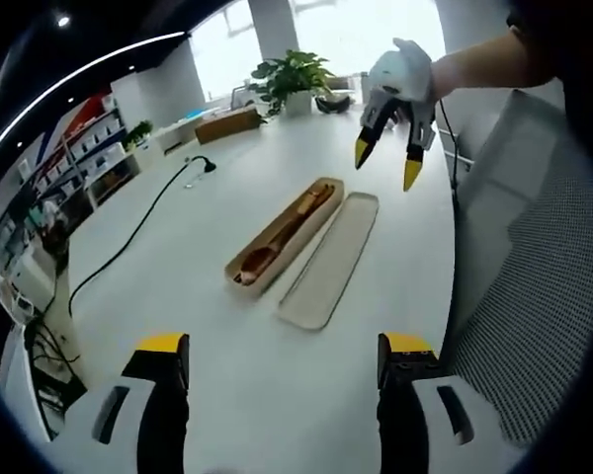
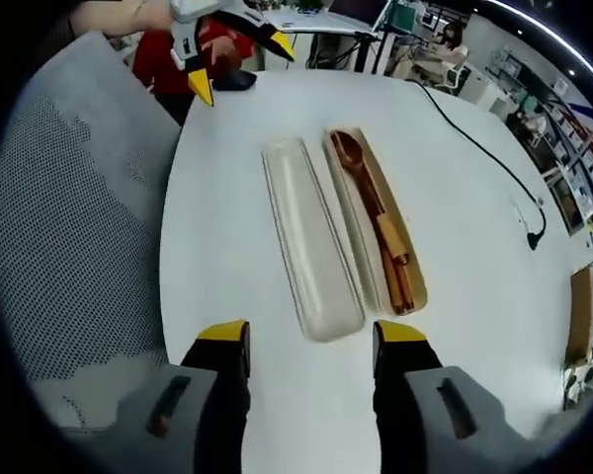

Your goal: Arrange the utensils inside the cutlery case until each visible utensil rests in its matching compartment.

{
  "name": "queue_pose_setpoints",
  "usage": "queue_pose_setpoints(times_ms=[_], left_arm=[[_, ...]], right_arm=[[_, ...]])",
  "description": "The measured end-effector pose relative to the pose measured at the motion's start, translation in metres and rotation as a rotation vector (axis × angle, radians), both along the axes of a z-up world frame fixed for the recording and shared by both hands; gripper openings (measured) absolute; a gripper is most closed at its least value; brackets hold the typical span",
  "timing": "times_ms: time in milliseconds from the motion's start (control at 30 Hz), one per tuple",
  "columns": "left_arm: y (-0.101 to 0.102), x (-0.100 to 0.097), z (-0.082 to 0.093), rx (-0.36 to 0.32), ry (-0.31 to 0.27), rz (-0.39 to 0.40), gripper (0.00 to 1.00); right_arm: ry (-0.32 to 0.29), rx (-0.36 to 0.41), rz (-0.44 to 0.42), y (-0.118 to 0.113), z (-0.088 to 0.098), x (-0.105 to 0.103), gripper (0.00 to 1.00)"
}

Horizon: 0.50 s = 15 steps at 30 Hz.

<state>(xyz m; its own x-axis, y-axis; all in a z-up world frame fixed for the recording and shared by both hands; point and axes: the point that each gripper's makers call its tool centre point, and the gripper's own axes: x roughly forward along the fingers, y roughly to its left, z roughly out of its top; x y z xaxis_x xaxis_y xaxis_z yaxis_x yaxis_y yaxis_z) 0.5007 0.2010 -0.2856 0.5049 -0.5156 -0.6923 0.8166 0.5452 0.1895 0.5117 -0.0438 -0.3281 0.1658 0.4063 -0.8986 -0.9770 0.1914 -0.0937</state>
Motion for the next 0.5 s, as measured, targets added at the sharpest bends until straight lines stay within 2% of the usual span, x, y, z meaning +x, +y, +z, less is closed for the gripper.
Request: queue_pose_setpoints(times_ms=[367, 500], left_arm=[[-0.008, -0.003, -0.017, -0.009, 0.041, -0.02, 0.81], [-0.008, -0.005, -0.021, -0.001, 0.05, -0.025, 0.81]], right_arm=[[0.027, -0.025, 0.129, 0.027, -0.014, -0.005, 0.45], [0.034, -0.029, 0.152, 0.034, -0.019, -0.004, 0.45]])
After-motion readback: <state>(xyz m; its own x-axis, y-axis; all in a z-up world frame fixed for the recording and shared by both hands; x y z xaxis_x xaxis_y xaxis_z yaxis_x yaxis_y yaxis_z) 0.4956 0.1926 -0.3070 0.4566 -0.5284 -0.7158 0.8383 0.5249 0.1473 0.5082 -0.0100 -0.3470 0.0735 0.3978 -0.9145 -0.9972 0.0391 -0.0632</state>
